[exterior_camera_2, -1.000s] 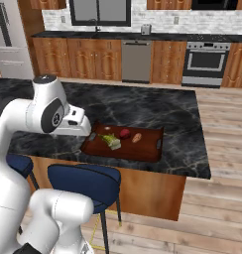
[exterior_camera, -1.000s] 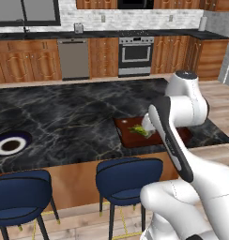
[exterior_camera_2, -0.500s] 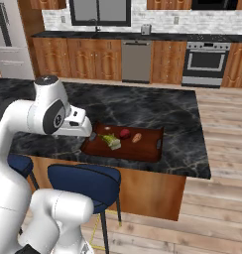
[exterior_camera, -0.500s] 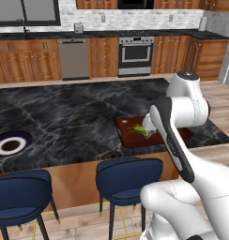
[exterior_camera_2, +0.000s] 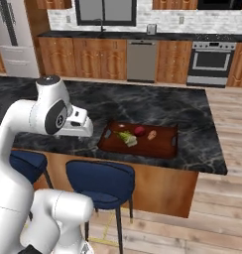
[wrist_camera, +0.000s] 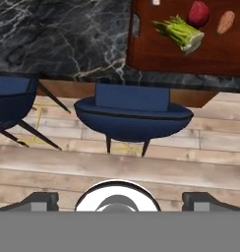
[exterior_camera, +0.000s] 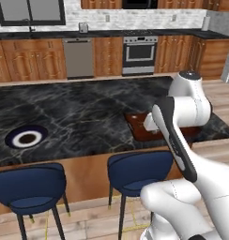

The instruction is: Create a steak meal by picking up the steak and asparagus from the tray and placing them on the plate. Leave the sweet potato on the tray.

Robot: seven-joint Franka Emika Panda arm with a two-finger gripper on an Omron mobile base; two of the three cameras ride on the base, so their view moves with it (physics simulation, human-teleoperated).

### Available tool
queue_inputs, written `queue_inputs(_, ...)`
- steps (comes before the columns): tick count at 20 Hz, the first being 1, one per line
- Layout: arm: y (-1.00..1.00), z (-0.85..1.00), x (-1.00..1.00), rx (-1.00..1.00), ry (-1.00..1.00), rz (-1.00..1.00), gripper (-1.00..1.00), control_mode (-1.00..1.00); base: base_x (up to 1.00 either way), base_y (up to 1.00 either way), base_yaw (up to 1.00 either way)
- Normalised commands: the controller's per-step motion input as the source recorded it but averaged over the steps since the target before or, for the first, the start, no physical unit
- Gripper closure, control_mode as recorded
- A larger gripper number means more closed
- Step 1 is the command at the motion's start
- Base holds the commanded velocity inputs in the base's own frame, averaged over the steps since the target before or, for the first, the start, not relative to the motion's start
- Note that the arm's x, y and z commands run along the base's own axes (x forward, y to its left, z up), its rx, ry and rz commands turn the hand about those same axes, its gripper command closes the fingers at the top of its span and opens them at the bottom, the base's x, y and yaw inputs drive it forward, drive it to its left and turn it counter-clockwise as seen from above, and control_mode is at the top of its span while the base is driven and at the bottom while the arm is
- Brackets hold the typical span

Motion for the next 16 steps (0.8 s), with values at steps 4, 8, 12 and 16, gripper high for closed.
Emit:
queue_inputs(4, 0.0, 0.0, 0.0, 0.0, 0.0, 0.0, -1.0, 1.0, 0.0, 0.97, 0.0)
queue_inputs(8, 0.0, 0.0, 0.0, 0.0, 0.0, 0.0, -1.0, 1.0, 0.29, 0.43, 0.0)
queue_inputs(12, 0.0, 0.0, 0.0, 0.0, 0.0, 0.0, -1.0, 1.0, 0.51, 0.0, 0.0)
queue_inputs(16, 0.0, 0.0, 0.0, 0.0, 0.0, 0.0, -1.0, 1.0, 0.63, 0.17, 0.0)
